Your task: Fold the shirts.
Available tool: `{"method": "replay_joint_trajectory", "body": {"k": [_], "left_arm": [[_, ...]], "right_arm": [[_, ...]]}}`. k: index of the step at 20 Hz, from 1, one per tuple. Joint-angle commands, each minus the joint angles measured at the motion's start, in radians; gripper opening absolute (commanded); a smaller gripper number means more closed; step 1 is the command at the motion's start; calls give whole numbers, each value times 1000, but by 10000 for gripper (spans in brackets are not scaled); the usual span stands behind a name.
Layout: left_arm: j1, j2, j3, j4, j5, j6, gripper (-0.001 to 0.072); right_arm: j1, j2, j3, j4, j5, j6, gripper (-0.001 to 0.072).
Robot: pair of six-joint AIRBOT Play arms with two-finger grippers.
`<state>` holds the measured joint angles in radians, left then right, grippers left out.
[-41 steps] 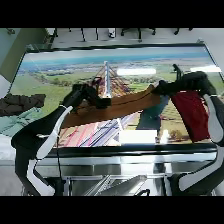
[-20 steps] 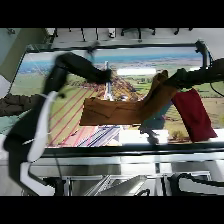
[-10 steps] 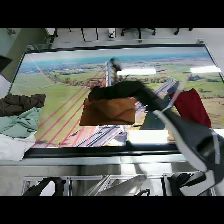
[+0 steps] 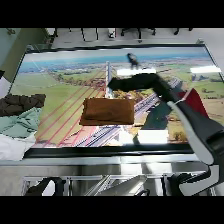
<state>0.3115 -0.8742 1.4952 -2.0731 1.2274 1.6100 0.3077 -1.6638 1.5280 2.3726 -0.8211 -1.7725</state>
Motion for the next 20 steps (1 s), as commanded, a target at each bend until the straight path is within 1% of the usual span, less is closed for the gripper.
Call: {"method": "replay_joint_trajectory", "body": {"k": [1, 3, 5, 6, 9, 12, 15, 16, 17, 18, 19, 20], "left_arm": [[-72, -40, 43, 2, 0, 6, 19], [-115, -82, 86, 3, 19, 5, 19], [-153, -124, 124, 3, 37, 5, 20], [-164, -141, 137, 3, 42, 3, 20], [-196, -177, 156, 3, 58, -7, 20], [-203, -191, 159, 2, 60, -7, 20], [-203, -184, 158, 4, 60, -6, 20], [-203, -177, 157, 4, 60, -6, 20], [-203, -170, 157, 4, 59, -6, 20], [-203, -162, 157, 4, 58, -5, 19], [-203, -153, 157, 8, 58, -5, 20], [-203, -144, 157, 12, 58, -5, 20]], "right_arm": [[-261, 45, -31, -87, -355, 72, 585], [-325, 29, -109, -84, -396, 66, 584], [-335, -8, -173, -71, -373, 28, 581], [-329, -37, -188, -45, -372, 12, 581], [-288, -146, -191, 95, -368, -52, 578], [-222, -212, -190, 101, -309, -56, 573], [-176, -241, -190, 113, -249, -56, 571], [-165, -242, -190, 119, -239, -57, 555], [-157, -242, -187, 122, -237, -57, 356], [-150, -241, -179, 127, -243, -68, 99], [-150, -238, -166, 128, -256, -69, 21], [-150, -226, -146, 127, -270, -69, 20]]}}
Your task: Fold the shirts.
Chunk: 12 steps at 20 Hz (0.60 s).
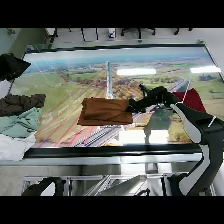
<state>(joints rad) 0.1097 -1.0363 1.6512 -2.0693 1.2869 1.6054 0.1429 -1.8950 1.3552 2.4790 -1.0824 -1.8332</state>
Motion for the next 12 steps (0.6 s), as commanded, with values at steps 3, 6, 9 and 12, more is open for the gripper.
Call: {"method": "replay_joint_trajectory", "body": {"k": [3, 6, 9, 12], "left_arm": [[-1, 44, 1, 8, -2, 11, 20], [0, 61, 1, 8, -1, 11, 19], [-1, 66, 1, 8, 1, 12, 20], [-1, 66, 1, 8, 4, 12, 20]], "right_arm": [[-14, 102, 95, 21, -13, -6, 20], [-107, 234, 190, 21, -18, 6, 20], [-250, 340, 256, 20, -20, 54, 20], [-412, 412, 266, 19, -19, 79, 21]]}}
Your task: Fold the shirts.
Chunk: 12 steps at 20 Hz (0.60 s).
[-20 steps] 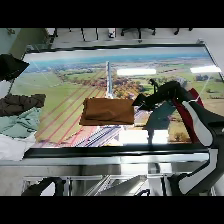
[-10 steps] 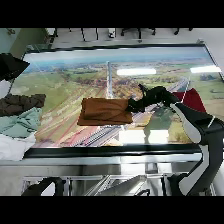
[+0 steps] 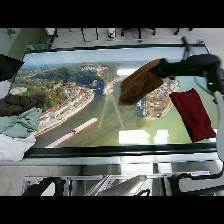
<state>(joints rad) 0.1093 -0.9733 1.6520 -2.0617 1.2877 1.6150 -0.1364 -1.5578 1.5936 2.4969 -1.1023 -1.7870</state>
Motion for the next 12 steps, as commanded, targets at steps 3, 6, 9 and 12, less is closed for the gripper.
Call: {"method": "replay_joint_trajectory", "body": {"k": [3, 6, 9, 12], "left_arm": [[0, 3, 0, 0, 4, 2, 20], [0, 3, 0, 0, 4, 2, 20], [0, 3, 0, 0, 6, 2, 20], [-1, 3, 0, -1, 14, 2, 20]], "right_arm": [[-312, 108, 27, 2, -7, 52, 21], [-470, 116, 27, -10, -53, 79, 21], [-563, 116, 25, -60, -127, 126, 21], [-580, 124, 14, -199, -220, 231, 21]]}}
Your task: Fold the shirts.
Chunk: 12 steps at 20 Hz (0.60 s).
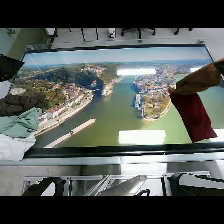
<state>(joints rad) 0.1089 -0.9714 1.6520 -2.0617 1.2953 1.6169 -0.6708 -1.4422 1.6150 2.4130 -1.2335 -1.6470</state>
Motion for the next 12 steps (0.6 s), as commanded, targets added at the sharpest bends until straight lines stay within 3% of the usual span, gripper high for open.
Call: {"method": "replay_joint_trajectory", "body": {"k": [1, 5, 8, 9, 11, 12], "left_arm": [[0, 1, 0, -1, 13, 0, 20], [0, 0, 0, -1, 19, 0, 20], [0, 0, 0, -1, 18, 0, 20], [0, 0, 0, -1, 18, 3, 20], [0, 1, -9, -3, 19, 10, 20], [0, 1, -21, -3, 22, 10, 20]], "right_arm": [[-45, 19, -16, -171, -113, 141, 21], [-44, 85, -86, -396, -260, 396, 21], [-44, 116, -132, -534, -371, 452, 31], [-44, 115, -140, -573, -402, 452, 93], [-44, 115, -166, -615, -430, 459, 639], [-44, 115, -179, -615, -435, 471, 706]]}}
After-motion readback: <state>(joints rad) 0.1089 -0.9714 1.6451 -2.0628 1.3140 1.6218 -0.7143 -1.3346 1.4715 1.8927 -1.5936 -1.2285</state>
